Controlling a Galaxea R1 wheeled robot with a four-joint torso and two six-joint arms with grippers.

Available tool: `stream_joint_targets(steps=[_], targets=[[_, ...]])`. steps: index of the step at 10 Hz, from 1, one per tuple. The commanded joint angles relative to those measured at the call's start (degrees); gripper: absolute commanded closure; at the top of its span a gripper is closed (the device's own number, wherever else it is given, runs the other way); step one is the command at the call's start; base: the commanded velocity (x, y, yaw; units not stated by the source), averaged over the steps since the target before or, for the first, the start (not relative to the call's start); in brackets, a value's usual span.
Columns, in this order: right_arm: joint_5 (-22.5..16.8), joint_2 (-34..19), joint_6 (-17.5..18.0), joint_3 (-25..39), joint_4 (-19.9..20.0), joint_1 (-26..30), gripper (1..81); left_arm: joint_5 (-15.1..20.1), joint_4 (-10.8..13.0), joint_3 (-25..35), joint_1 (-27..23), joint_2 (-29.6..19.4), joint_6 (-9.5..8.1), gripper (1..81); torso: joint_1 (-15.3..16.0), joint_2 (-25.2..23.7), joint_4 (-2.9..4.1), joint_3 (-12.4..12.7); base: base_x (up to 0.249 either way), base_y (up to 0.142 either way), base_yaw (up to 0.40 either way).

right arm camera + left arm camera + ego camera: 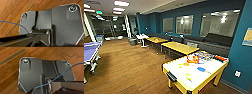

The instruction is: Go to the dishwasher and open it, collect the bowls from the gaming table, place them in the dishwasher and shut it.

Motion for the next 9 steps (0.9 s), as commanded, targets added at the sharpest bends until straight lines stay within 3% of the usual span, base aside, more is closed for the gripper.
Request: stream_joint_targets(steps=[1,6,9], targets=[[-2.2,0.1,-0.2,0.6,0.0,2.8,1.0,2.5,0.0,0.2,-2.6,-0.1,0.02,1.0,0.0,0.0,0.0,0.0,0.163,0.064,0.0],[-2.2,0.1,-0.2,0.6,0.0,2.7,1.0,2.4,0.0,0.2,-2.7,-0.1,0.02,1.0,0.0,0.0,0.0,0.0,0.162,0.064,0.0],[-2.2,0.1,-0.2,0.6,0.0,2.8,1.0,2.4,0.0,0.2,-2.7,-0.1,0.11,1.0,0.0,0.0,0.0,0.0,0.162,0.0,0.0]])
